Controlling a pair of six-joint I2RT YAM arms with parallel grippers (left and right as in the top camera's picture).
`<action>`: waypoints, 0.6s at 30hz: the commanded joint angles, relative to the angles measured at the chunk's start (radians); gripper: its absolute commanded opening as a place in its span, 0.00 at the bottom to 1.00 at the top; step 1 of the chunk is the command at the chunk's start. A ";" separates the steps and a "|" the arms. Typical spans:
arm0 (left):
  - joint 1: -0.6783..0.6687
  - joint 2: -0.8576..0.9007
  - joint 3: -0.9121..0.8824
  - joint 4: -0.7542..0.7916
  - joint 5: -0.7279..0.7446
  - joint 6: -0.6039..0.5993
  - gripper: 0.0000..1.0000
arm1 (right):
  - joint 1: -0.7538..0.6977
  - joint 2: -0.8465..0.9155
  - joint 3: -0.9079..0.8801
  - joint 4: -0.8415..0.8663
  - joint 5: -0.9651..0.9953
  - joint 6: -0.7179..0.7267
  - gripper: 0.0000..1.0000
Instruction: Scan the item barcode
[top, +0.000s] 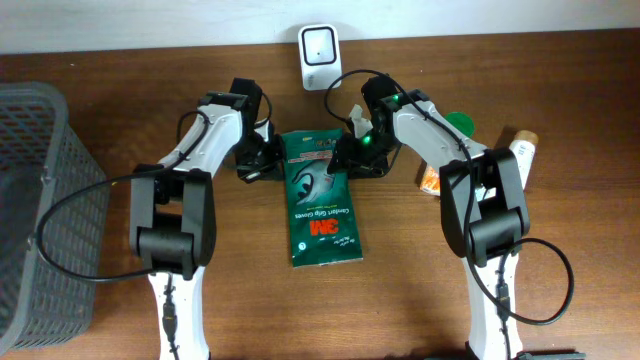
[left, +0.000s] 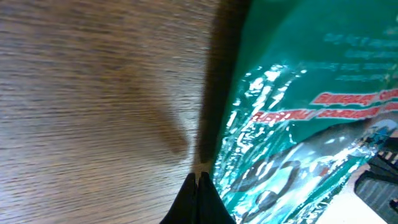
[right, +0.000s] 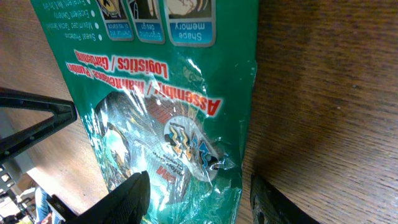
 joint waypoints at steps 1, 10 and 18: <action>-0.014 0.013 -0.006 0.005 0.031 0.050 0.05 | -0.003 0.061 -0.030 -0.005 0.078 -0.023 0.55; -0.021 0.014 -0.007 0.012 0.031 0.058 0.00 | -0.003 0.061 -0.030 -0.005 0.096 -0.023 0.55; -0.074 0.089 -0.008 0.026 0.031 0.048 0.00 | -0.005 0.061 -0.030 -0.018 0.095 -0.030 0.54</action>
